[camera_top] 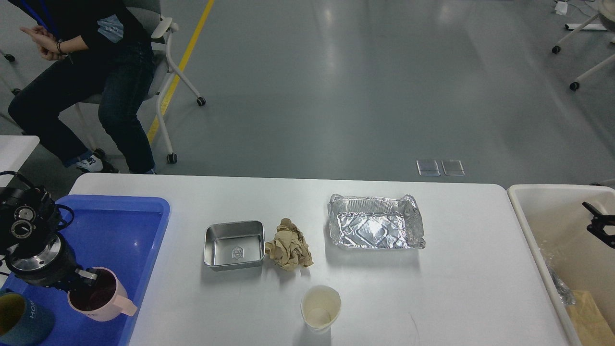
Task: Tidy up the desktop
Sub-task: 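Slide the pink mug toward the robot with the left gripper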
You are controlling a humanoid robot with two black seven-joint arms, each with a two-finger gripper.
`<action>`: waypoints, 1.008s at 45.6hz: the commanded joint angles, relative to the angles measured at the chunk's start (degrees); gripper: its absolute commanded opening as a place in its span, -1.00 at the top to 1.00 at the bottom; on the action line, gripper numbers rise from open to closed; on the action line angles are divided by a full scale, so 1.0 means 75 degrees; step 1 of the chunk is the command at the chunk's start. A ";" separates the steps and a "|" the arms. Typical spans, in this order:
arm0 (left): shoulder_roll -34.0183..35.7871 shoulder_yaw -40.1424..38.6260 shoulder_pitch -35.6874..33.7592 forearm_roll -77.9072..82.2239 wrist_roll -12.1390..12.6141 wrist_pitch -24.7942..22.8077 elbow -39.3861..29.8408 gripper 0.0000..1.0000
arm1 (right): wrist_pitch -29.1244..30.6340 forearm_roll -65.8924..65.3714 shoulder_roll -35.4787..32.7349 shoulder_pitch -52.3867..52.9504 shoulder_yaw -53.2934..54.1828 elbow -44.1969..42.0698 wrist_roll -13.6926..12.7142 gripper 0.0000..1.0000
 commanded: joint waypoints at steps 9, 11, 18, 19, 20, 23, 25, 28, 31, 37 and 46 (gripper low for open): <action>-0.0057 0.0001 0.0155 0.0044 0.0103 0.0000 -0.0001 1.00 | 0.0001 0.0000 0.0012 -0.0009 0.0003 0.0012 0.0001 -1.00; -0.0057 0.0001 0.0155 0.0044 0.0103 0.0000 -0.0001 1.00 | 0.0001 0.0000 0.0012 -0.0021 0.0003 0.0012 0.0001 -1.00; -0.0057 -0.0011 0.0120 0.0032 0.0127 0.0000 -0.0013 0.98 | -0.0010 0.0000 0.0035 -0.0021 0.0015 0.0012 0.0001 -1.00; -0.0057 -0.0011 0.0120 0.0032 0.0127 0.0000 -0.0013 0.97 | 0.0001 0.0000 0.0035 -0.0021 0.0015 0.0012 0.0001 -1.00; -0.0057 -0.0011 0.0120 0.0032 0.0127 0.0000 -0.0013 0.97 | -0.0010 0.0000 0.0035 -0.0033 0.0015 0.0012 0.0001 -1.00; -0.0045 -0.0023 0.0073 0.0009 0.0127 0.0000 -0.0024 0.97 | -0.0010 0.0000 0.0047 -0.0044 0.0003 0.0012 0.0001 -1.00; -0.0022 -0.0034 0.0038 -0.0003 0.0127 0.0000 -0.0024 0.97 | 0.0001 0.0000 0.0047 -0.0044 0.0015 0.0012 0.0001 -1.00; 0.0002 -0.0035 0.0003 -0.0027 0.0127 0.0000 -0.0024 0.97 | -0.0010 0.0000 0.0035 -0.0044 0.0014 0.0023 0.0001 -1.00; 0.0049 -0.0035 -0.0009 -0.0062 0.0127 0.0000 -0.0059 0.97 | -0.0022 0.0000 0.0035 -0.0044 0.0026 0.0023 0.0001 -1.00; 0.0154 -0.0011 -0.0068 -0.0261 0.0127 0.0000 -0.0176 0.97 | -0.0046 0.0000 0.0023 -0.0044 0.0026 0.0093 -0.0010 -1.00; 0.0435 0.0001 -0.0033 -0.0284 0.0150 0.0000 -0.0317 0.97 | -0.0069 0.0000 0.0023 -0.0044 0.0015 0.0152 -0.0010 -1.00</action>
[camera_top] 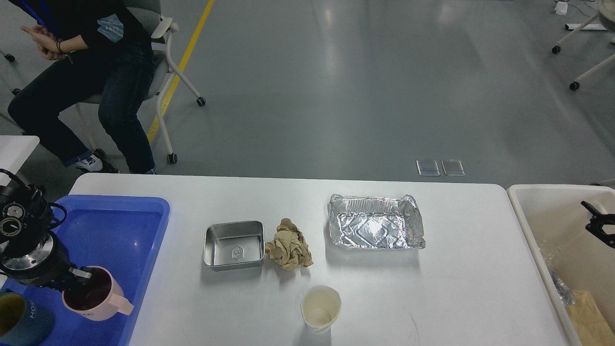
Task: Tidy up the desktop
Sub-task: 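Slide the pink mug toward the robot with the left gripper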
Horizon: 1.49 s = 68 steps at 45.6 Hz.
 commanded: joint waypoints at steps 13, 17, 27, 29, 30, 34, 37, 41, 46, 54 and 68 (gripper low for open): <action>0.0494 0.0019 0.0162 0.0014 0.0118 -0.0001 -0.0184 0.97 | -0.0037 0.0000 0.0016 0.0000 -0.0012 0.0076 -0.0004 -1.00; 0.0447 0.0008 0.0233 0.0037 0.0141 -0.0001 -0.0184 0.96 | -0.0037 0.0000 0.0027 0.0000 -0.0023 0.0112 -0.0004 -1.00; 0.0353 0.0008 0.0280 0.0072 0.0188 -0.0001 -0.0184 0.91 | -0.0025 0.0000 0.0004 -0.0011 0.0000 0.0112 -0.0004 -1.00; 0.0342 0.0008 0.0303 0.0084 0.0188 -0.0001 -0.0184 0.91 | -0.0025 0.0000 0.0004 -0.0023 0.0000 0.0112 -0.0004 -1.00; 0.0330 0.0008 0.0326 0.0084 0.0188 -0.0001 -0.0184 0.91 | -0.0025 0.0000 0.0004 -0.0035 0.0000 0.0112 -0.0004 -1.00; 0.0318 -0.0004 0.0350 0.0084 0.0188 -0.0001 -0.0184 0.90 | -0.0025 0.0000 0.0004 -0.0035 0.0000 0.0112 -0.0004 -1.00; 0.0330 -0.0004 0.0350 0.0084 0.0200 -0.0001 -0.0184 0.90 | -0.0025 0.0000 0.0004 -0.0047 0.0000 0.0123 -0.0004 -1.00; 0.0377 -0.0004 0.0338 0.0084 0.0200 -0.0001 -0.0184 0.89 | -0.0025 0.0000 0.0004 -0.0070 0.0000 0.0123 -0.0004 -1.00; 0.0412 -0.0016 0.0327 0.0072 0.0200 -0.0001 -0.0184 0.83 | -0.0025 0.0000 0.0016 -0.0070 0.0012 0.0123 0.0007 -1.00; 0.0412 -0.0004 0.0350 0.0084 0.0200 -0.0001 -0.0172 0.78 | -0.0025 0.0000 0.0016 -0.0070 0.0012 0.0123 -0.0004 -1.00; 0.0389 -0.0027 0.0362 0.0096 0.0200 -0.0001 -0.0137 0.63 | -0.0025 0.0000 0.0027 -0.0082 0.0012 0.0123 -0.0004 -1.00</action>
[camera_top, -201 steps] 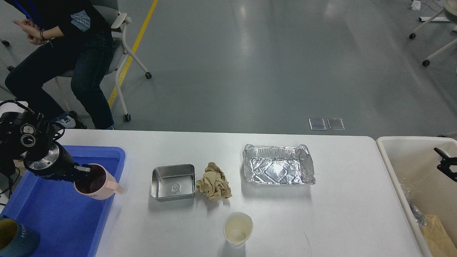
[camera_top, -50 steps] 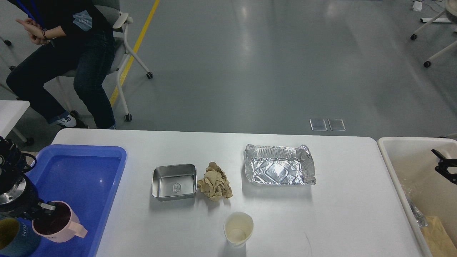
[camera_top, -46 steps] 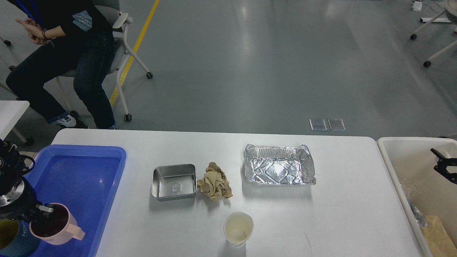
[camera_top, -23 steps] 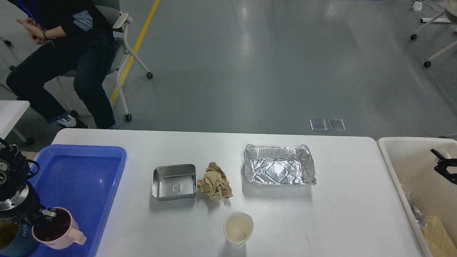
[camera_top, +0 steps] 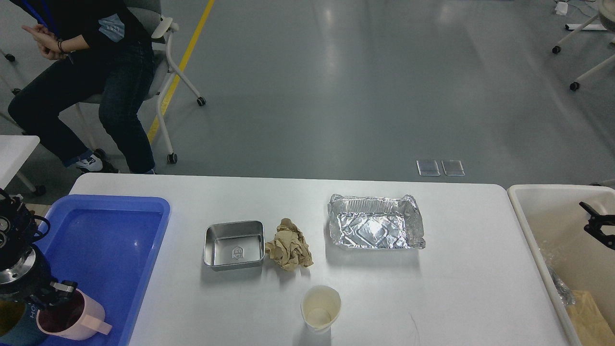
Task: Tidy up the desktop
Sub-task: 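Slide the pink mug toward the robot with the left gripper, then release the pink mug and raise the left gripper away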
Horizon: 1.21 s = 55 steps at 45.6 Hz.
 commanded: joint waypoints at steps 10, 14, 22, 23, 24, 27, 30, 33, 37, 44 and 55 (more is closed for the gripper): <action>0.0007 -0.0665 -0.0113 -0.0152 -0.0151 0.0000 0.0156 0.16 | 0.0000 0.0000 0.0000 -0.0012 -0.0002 0.0011 0.0000 -1.00; -0.0052 -0.1450 -0.0067 -0.0584 -0.0163 0.0000 0.0402 -0.05 | 0.0000 0.0000 0.0000 0.0000 -0.0002 0.0023 0.0000 -1.00; 0.0007 -0.2459 -0.0043 -0.1300 -0.0163 0.0000 0.0589 -0.67 | -0.0012 0.0000 0.0000 0.0000 -0.0002 0.0152 0.0000 -1.00; 0.0019 -0.2588 -0.0043 -0.1347 -0.0163 0.0000 0.0636 -0.73 | -0.0012 0.0000 0.0000 0.0000 -0.0002 0.0152 0.0000 -1.00; 0.0007 -0.2740 -0.0055 -0.1394 -0.0163 0.0000 0.0706 -0.79 | -0.0012 0.0000 0.0000 0.0000 -0.0013 0.0152 0.0000 -1.00; -0.0016 -0.3208 -0.0020 -0.1570 -0.0152 0.0000 0.0917 -0.88 | -0.0012 0.0000 0.0000 -0.0012 -0.0025 0.0152 0.0000 -1.00; -0.0028 -0.3619 -0.0008 -0.1699 -0.0152 0.0000 0.1046 -0.90 | 0.0011 0.0000 -0.0012 -0.0047 -0.0025 0.0152 0.0000 -1.00; -0.0052 -0.4064 -0.0008 -0.1746 -0.0152 0.0000 0.1245 -0.90 | 0.0023 0.0000 -0.0012 -0.0152 -0.0002 0.0152 0.0000 -1.00; -0.0203 -0.4650 -0.0008 -0.1804 -0.0140 0.0000 0.1503 -0.90 | 0.0046 0.0000 -0.0012 -0.0176 -0.0002 0.0152 0.0000 -1.00; -0.0567 -0.5354 0.0004 -0.2132 -0.0070 0.0000 0.1913 -0.90 | 0.0047 0.0000 0.0000 -0.0176 -0.0025 0.0152 0.0000 -1.00; -0.1247 -0.5706 -0.0043 -0.3104 -0.0081 0.0000 0.2792 -0.90 | 0.0058 0.0000 0.0035 -0.0187 -0.0072 0.0164 0.0000 -1.00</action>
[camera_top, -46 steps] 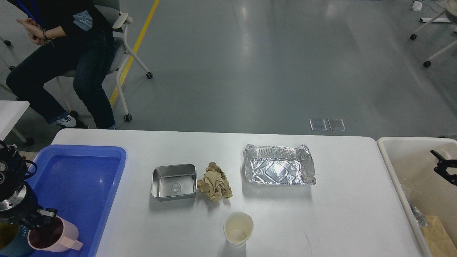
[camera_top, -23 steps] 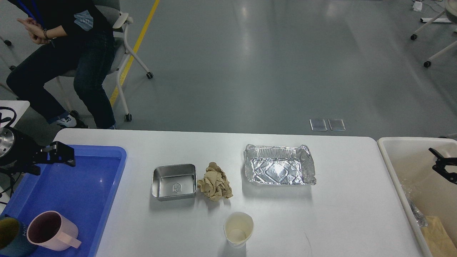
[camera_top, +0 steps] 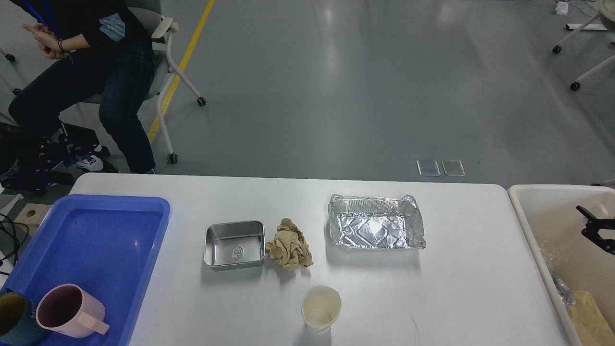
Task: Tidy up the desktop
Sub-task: 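Release the pink mug and raise the left gripper away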
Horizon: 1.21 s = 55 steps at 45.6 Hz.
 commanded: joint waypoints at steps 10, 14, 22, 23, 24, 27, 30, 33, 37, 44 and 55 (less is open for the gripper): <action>-0.0417 -0.0766 -0.0008 -0.0706 -0.0074 0.0001 0.0522 -0.91 | 0.0015 0.0000 0.0072 -0.0198 -0.0045 -0.0001 0.0000 -1.00; -0.0488 -0.0989 0.0004 -0.0764 -0.0085 0.0312 0.0522 -0.91 | 0.0027 -0.0011 0.0061 -0.0221 -0.0068 0.0010 0.0000 -1.00; -0.0559 -0.1036 0.0004 -0.0694 -0.0085 0.1976 0.0534 -0.91 | 0.0038 -0.0011 0.0002 -0.0397 -0.0068 0.0010 0.0000 -1.00; -0.0559 -0.1036 0.0004 -0.0706 -0.0097 0.2257 0.0545 -0.91 | 0.0050 -0.0011 0.0002 -0.0397 -0.0068 -0.0001 0.0000 -1.00; -0.0559 -0.1036 0.0004 -0.0717 -0.0097 0.2550 0.0545 -0.91 | 0.0050 -0.0011 0.0002 -0.0409 -0.0068 -0.0001 0.0000 -1.00; -0.0617 -0.1024 0.0015 -0.0753 -0.0097 0.3406 0.0545 -0.91 | 0.0050 -0.0011 0.0014 -0.0421 -0.0080 -0.0001 0.0000 -1.00; -0.0687 -0.1048 0.0144 -0.0811 -0.0155 0.3853 0.0545 -0.92 | 0.0062 -0.0023 0.0037 -0.0467 -0.0080 -0.0001 0.0000 -1.00; -0.0816 -0.1211 0.0250 -0.0869 -0.0599 0.3959 0.0557 -0.92 | 0.0074 -0.0035 0.0037 -0.0538 -0.0080 0.0010 0.0000 -1.00; -0.1097 -0.1785 0.0367 -0.1162 -0.1875 0.3959 0.0615 -0.93 | 0.0074 -0.0047 0.0002 -0.0596 -0.0080 -0.0001 0.0000 -1.00; -0.1695 -0.2278 0.0589 -0.1737 -0.3471 0.4041 0.0698 -0.94 | 0.0074 -0.0047 -0.0010 -0.0784 -0.0080 0.0034 0.0000 -1.00; -0.2117 -0.3333 0.0672 -0.1714 -0.4210 0.4076 0.1202 -0.94 | 0.0074 -0.0047 -0.0010 -0.0808 -0.0056 0.0034 0.0000 -1.00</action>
